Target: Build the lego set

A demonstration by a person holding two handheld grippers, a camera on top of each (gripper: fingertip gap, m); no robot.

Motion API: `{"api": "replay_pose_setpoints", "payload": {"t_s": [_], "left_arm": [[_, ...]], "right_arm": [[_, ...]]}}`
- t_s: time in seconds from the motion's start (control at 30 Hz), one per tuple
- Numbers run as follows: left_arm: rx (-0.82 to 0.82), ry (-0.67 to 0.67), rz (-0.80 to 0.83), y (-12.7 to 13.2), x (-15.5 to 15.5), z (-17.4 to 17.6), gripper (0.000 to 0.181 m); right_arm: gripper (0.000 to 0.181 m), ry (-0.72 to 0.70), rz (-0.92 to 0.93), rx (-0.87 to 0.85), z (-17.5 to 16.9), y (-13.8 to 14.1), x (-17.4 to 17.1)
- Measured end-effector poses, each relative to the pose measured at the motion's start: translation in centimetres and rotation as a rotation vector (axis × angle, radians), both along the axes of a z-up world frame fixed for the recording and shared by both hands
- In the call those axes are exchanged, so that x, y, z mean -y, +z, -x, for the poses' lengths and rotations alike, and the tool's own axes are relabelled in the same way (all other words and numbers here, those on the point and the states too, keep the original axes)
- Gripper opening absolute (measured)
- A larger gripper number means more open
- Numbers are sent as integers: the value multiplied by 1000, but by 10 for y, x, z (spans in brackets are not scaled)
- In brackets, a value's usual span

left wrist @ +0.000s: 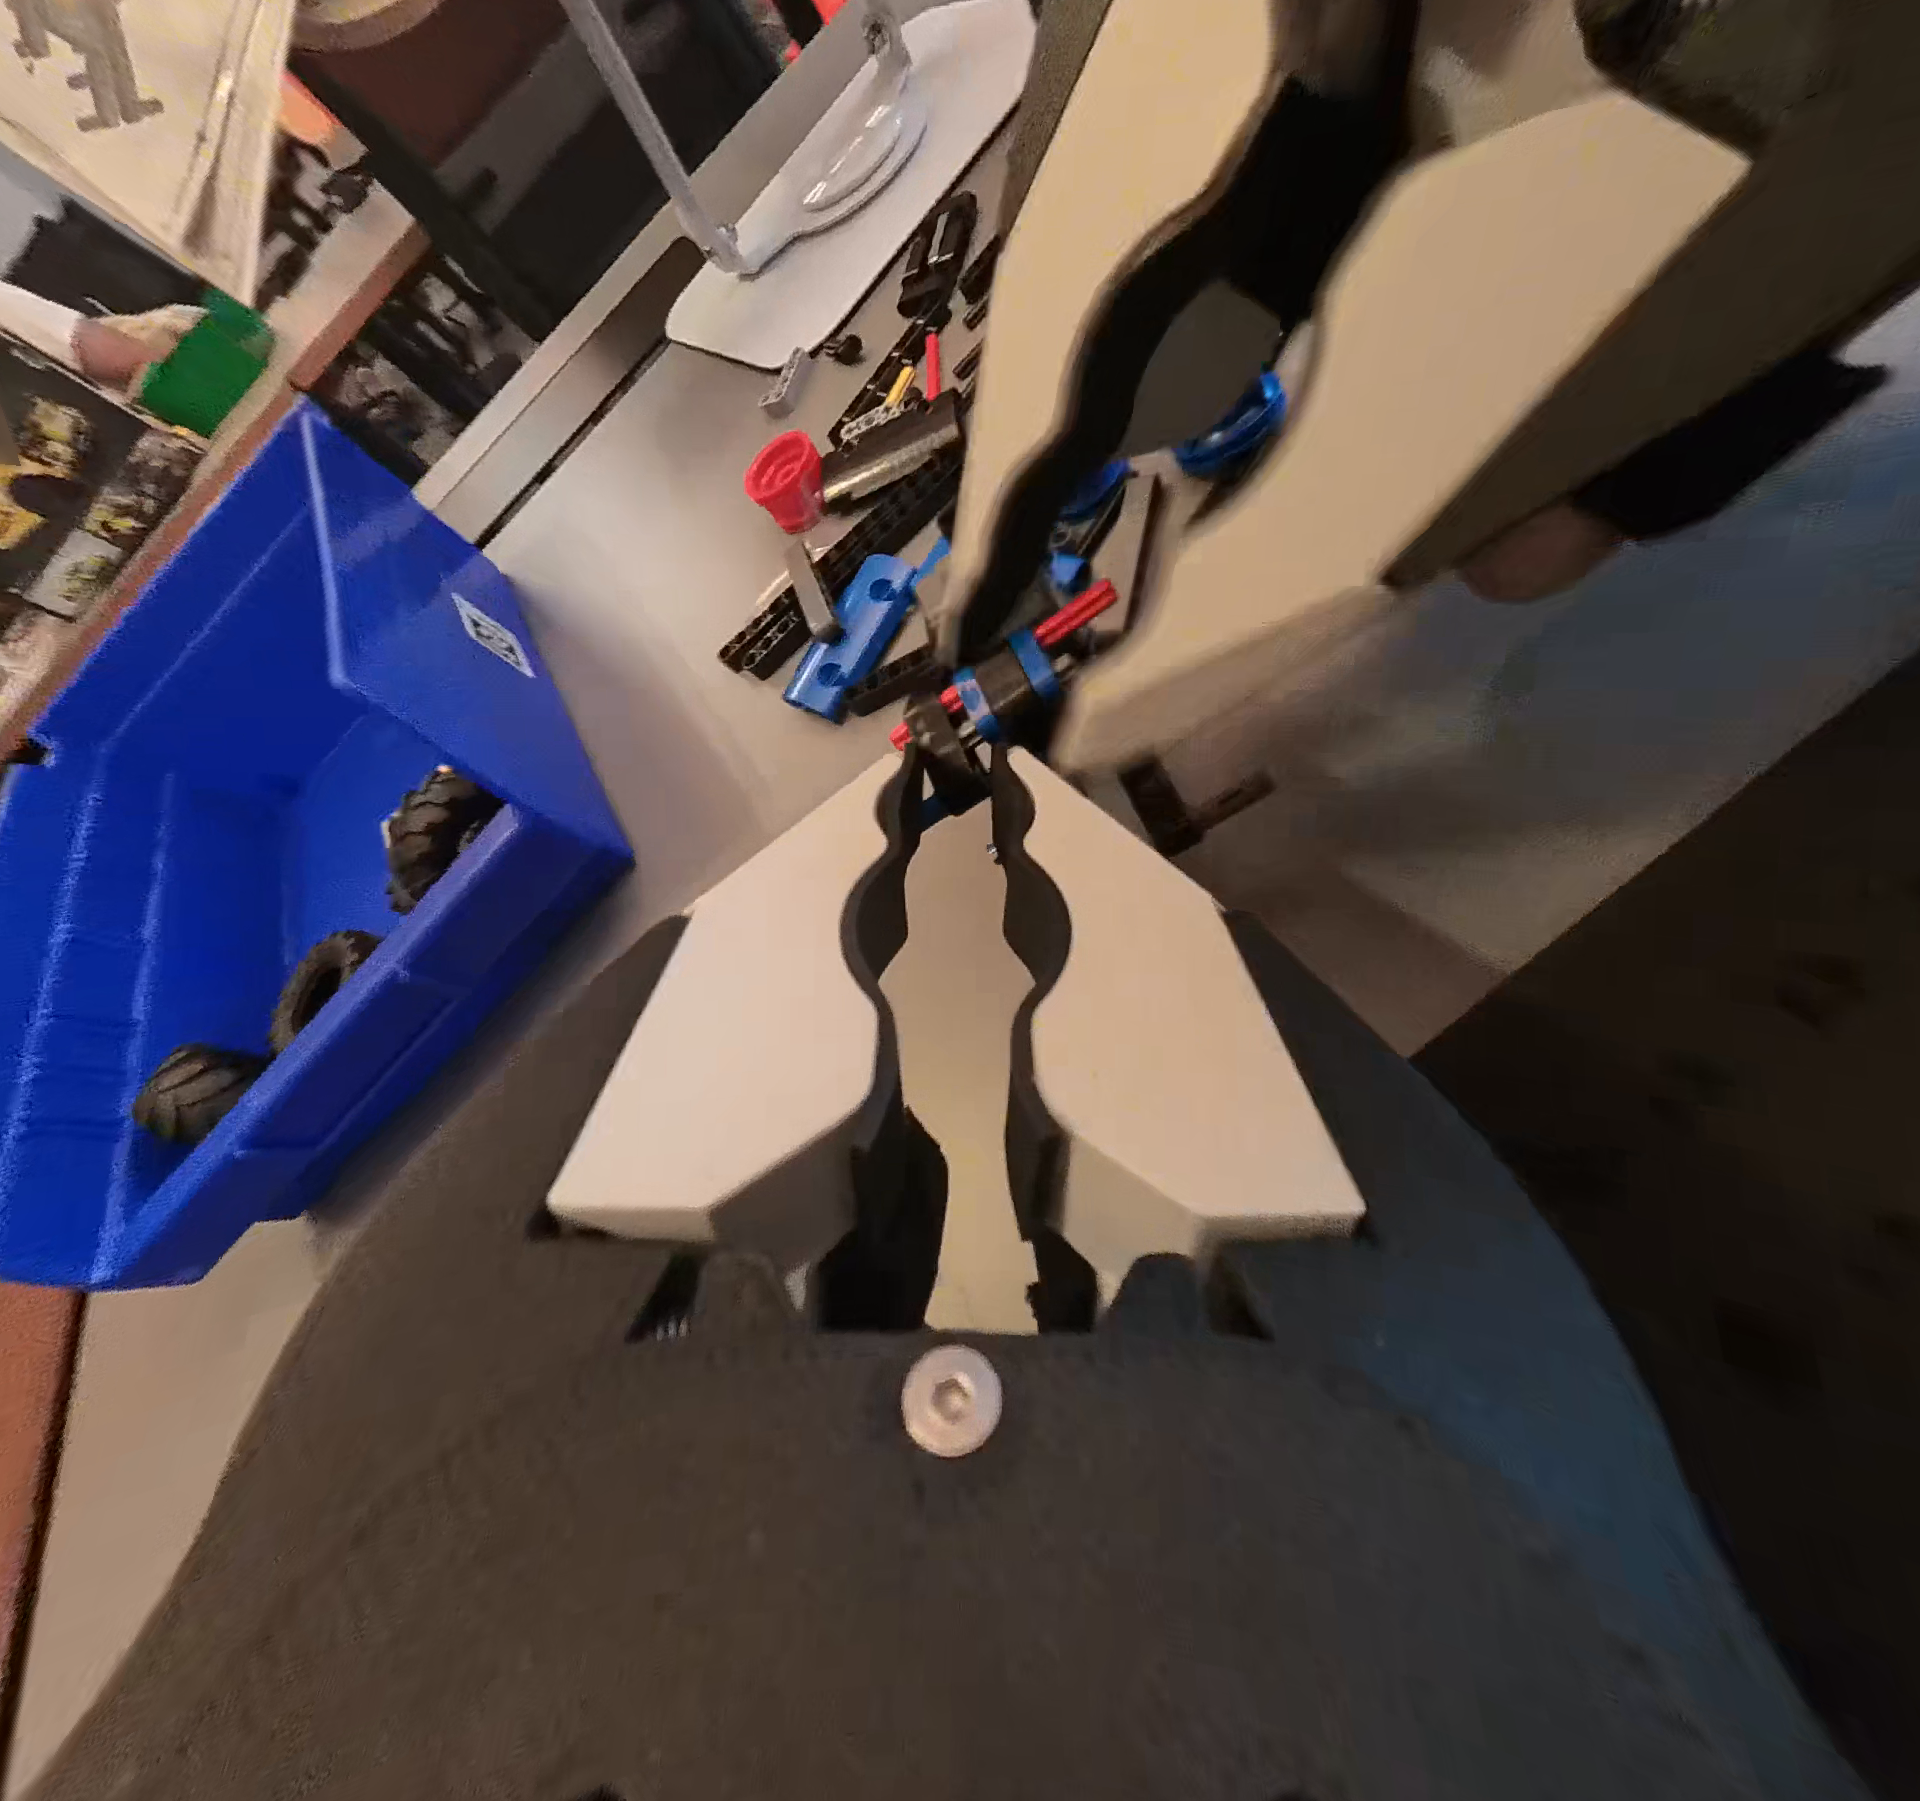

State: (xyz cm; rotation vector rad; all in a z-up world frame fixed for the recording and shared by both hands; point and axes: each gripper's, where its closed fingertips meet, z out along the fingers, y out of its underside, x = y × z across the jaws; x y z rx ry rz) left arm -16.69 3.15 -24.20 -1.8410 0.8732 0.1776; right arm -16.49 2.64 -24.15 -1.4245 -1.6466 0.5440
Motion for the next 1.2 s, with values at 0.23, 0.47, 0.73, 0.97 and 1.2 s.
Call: {"api": "replay_pose_setpoints", "payload": {"t_s": [0.23,0.47,0.73,0.97,1.2], "left_arm": [[42,-19,22,-2,1,-1,12],[123,15,39,1,-3,4,11],[186,-12,65,0,-4,3,9],[248,-40,107,1,-4,-1,9],[326,-79,230,-4,-4,-7,13]], "right_arm": [[14,-33,-127,-38,-2,0,0],[13,-50,-293,-47,2,5,-2],[13,-20,-322,-67,1,9,1],[13,-8,-328,-73,0,11,4],[13,8,-341,-71,-3,9,5]]}}
